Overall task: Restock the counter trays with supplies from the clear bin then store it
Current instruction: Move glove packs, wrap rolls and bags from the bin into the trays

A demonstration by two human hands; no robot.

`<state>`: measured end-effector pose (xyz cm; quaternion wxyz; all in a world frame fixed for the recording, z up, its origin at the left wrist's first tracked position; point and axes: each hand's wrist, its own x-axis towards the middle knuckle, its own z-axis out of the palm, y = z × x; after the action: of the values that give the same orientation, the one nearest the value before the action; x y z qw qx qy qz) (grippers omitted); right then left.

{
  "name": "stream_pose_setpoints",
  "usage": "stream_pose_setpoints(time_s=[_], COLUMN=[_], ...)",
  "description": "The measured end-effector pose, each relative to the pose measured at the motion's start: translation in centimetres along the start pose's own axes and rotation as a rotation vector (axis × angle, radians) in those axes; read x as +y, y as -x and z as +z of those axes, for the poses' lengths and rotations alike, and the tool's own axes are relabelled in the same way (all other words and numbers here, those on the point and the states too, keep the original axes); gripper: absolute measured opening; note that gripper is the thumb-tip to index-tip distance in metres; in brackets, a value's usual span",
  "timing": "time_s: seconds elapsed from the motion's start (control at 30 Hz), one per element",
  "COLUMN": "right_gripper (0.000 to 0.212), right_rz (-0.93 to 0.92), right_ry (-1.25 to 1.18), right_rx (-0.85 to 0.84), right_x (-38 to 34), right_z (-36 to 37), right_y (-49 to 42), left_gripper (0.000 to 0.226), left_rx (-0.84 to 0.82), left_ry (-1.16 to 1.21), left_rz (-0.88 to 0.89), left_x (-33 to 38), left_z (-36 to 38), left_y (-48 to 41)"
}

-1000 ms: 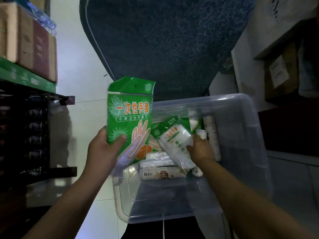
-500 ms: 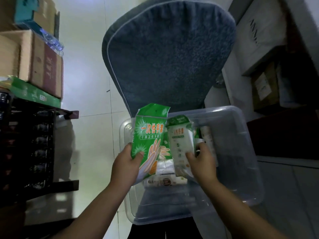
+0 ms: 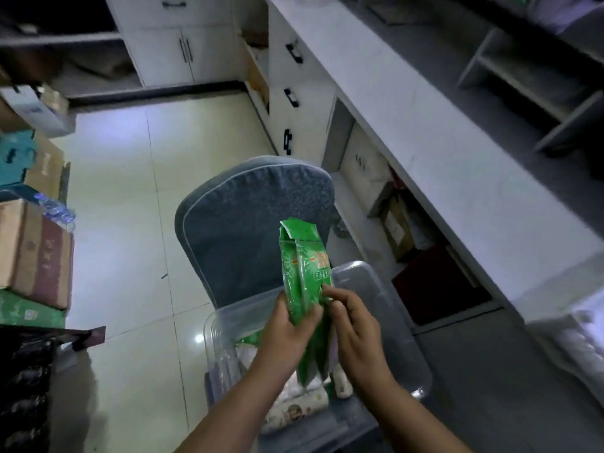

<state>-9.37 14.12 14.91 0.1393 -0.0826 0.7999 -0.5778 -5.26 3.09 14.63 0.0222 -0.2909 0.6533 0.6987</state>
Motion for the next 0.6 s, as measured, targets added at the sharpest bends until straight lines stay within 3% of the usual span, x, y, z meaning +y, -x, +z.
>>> stream_pose_setpoints(time_s=[0.17,0.33,0.5,0.6], right_gripper=[0.034,0.039,0.028,0.039], right_rz=[0.026,0.129,0.364,0.427], right_ry=[0.012,0.124,-0.392,-0.594], right_rx=[0.13,0.428,0.433,0.415], right_x=[-0.9,-1.3,-3.1,-3.4], right_z=[-5.1,-13.0,-21.9,-26.5], right_y=[0.5,1.4,5.0,8.1], left_gripper=[0.043,0.029,0.024,0.027], left_rx=[-0.059,-0.133,-0.304,-0.451], left_ry=[-0.045,-0.051,-0.031,-0.015], left_rz=[0.031,0.106,0.158,0.164], left_x=[2.0,4.5,7.9,9.0], left_z=[3.5,7.7,13.8,19.0], left_y=[0.4,1.4,4.1,7.0])
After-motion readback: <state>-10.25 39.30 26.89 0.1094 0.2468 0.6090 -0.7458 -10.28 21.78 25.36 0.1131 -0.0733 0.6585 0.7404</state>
